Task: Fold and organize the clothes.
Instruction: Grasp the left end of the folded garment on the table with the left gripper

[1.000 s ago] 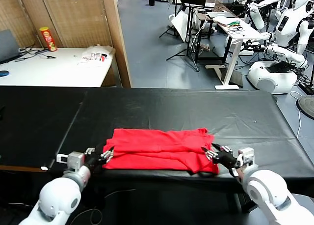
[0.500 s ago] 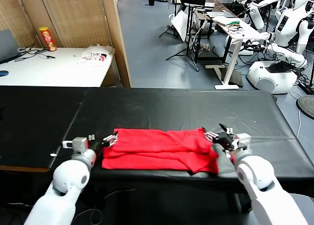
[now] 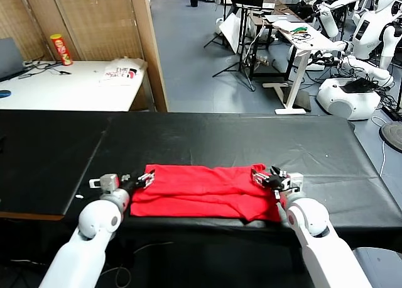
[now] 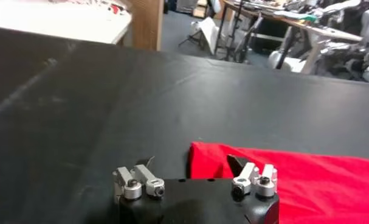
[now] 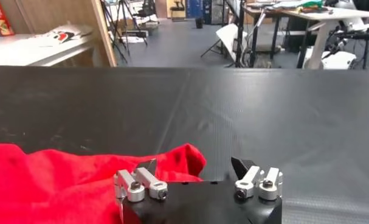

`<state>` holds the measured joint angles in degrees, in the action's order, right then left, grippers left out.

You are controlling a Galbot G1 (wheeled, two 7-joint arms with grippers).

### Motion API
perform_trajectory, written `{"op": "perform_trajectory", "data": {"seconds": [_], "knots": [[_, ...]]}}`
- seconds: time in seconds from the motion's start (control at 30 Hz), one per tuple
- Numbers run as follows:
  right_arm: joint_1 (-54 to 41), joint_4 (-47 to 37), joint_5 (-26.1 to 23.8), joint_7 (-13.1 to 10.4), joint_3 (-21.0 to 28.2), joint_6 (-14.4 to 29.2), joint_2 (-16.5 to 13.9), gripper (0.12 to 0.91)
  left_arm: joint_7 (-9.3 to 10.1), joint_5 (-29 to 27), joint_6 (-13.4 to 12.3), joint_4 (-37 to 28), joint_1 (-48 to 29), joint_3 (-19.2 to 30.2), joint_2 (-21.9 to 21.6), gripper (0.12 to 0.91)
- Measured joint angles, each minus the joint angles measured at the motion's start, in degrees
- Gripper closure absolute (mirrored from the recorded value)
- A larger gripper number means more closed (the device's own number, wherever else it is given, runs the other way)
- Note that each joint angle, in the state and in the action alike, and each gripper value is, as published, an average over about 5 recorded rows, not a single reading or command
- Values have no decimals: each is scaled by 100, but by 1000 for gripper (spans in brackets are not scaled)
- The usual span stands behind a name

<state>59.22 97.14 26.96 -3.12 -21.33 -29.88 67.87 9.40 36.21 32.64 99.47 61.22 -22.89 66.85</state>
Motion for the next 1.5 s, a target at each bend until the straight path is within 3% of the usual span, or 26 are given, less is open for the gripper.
{"op": "perform_trajectory", "data": {"seconds": [0.13,0.3,0.4,0.5,0.6,0.7,0.87,1.0,1.1,1.17,1.5], "knots": [[29,-9,-35,-51,-4,73,37,516,-57,-156,-52,-130,-47,27,85,600],[114,-17,-105,-281,-22,302,141,795,-135,-496,-225,-169,-15,64,127,855],[161,-16,-171,-337,-29,419,214,886,-142,-831,-441,-203,-3,98,162,903],[176,-16,-190,-289,-32,482,268,895,-142,-1061,-567,-224,-3,113,194,904],[187,11,-204,-164,-54,509,279,850,-142,-1176,-587,-222,-17,113,215,904],[223,83,-235,-59,-104,535,259,714,-147,-1237,-612,-200,-32,106,213,863],[368,312,-230,33,-214,542,158,430,-147,-1236,-653,-121,-35,56,152,609],[547,618,-174,52,-331,540,49,263,-133,-1155,-649,-5,39,-25,61,391],[707,891,-95,47,-434,538,-22,232,-98,-1026,-629,133,144,-114,15,271],[815,1072,-52,43,-496,538,-50,229,-57,-881,-607,279,262,-192,27,242],[1141,1677,-31,57,-618,550,-68,227,-12,-666,-667,1031,1240,-477,357,232]]}}
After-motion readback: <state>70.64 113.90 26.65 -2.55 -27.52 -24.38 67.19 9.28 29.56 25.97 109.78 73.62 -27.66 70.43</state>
